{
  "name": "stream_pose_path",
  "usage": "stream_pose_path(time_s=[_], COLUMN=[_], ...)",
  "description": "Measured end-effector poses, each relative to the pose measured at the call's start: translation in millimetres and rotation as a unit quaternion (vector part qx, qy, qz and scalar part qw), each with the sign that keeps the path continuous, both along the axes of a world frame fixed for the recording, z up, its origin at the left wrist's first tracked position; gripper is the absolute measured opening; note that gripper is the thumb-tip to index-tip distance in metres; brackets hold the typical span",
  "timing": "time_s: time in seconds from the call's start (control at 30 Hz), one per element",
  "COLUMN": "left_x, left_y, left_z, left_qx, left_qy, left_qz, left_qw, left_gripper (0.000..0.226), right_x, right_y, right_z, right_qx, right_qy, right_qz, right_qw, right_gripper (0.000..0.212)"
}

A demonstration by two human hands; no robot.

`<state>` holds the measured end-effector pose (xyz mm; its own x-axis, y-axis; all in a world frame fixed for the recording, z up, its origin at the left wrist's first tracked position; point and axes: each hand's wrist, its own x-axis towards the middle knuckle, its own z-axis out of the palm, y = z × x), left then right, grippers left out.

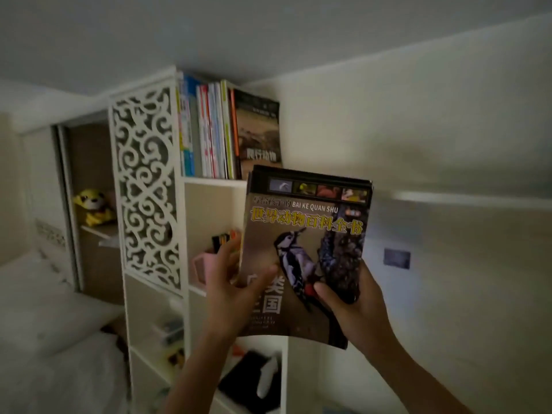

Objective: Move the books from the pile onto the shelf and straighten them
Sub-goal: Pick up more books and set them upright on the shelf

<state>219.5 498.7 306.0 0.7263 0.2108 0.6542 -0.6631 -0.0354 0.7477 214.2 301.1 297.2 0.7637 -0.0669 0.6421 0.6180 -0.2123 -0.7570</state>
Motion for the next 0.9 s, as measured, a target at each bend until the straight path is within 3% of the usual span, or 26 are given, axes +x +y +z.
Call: stream_pose_path(time_s=[0.23,0.37,0.53,0.67,0.8,0.9], left_x=[32,85,163,205,222,232], left_y=[8,-7,-21,-21,-1,26], left_z=[152,201,213,203,197,194], left_qx=[-0.034,-0.048,-0.055,-0.031,0.034,0.142], left_qy=[-0.059,-0.095,-0.099,-0.105,-0.094,-0.082], left_qz=[-0.013,-0.004,0.021,0.053,-0.004,-0.032], left_qw=[0.998,0.994,0.993,0.993,0.995,0.986], left_gripper=[0.060,0.054,0.054,0.053,0.053,0.068], right_x=[49,103,175,222,253,274], right_y=[7,-11,-24,-19,-16,-17], right_z=[170,237,265,258,256,263], right_qx=[-0.041,-0.049,-0.068,-0.066,-0.072,-0.086], right_qy=[-0.126,-0.084,-0.010,0.014,0.082,0.106], right_qz=[-0.034,-0.044,-0.028,-0.006,0.037,0.053], right_qw=[0.991,0.994,0.997,0.998,0.993,0.989], right_gripper=[0.061,0.062,0.065,0.055,0.047,0.055])
